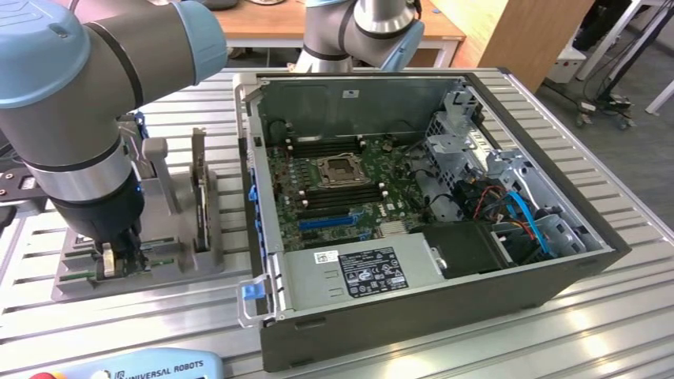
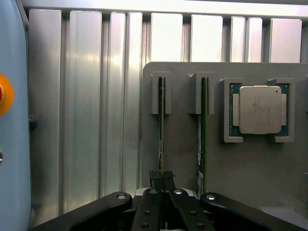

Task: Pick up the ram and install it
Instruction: 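Pick up the ram and move it above insertion slot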

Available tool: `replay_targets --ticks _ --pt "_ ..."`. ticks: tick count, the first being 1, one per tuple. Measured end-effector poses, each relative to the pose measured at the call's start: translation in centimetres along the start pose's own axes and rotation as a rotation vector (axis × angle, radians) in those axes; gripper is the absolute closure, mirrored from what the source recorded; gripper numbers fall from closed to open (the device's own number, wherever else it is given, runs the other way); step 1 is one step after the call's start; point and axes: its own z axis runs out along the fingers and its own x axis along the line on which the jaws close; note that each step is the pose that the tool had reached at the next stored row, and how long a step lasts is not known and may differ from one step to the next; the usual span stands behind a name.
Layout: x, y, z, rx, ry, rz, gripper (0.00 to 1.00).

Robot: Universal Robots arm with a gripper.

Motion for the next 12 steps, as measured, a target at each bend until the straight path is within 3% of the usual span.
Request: replay_targets --ticks 5,12 --pt "0.0 0.0 -0.04 0.0001 -0.0001 0.0 0.89" --pt "0.0 0.04 -0.98 0.0 0.0 0.0 0.89"
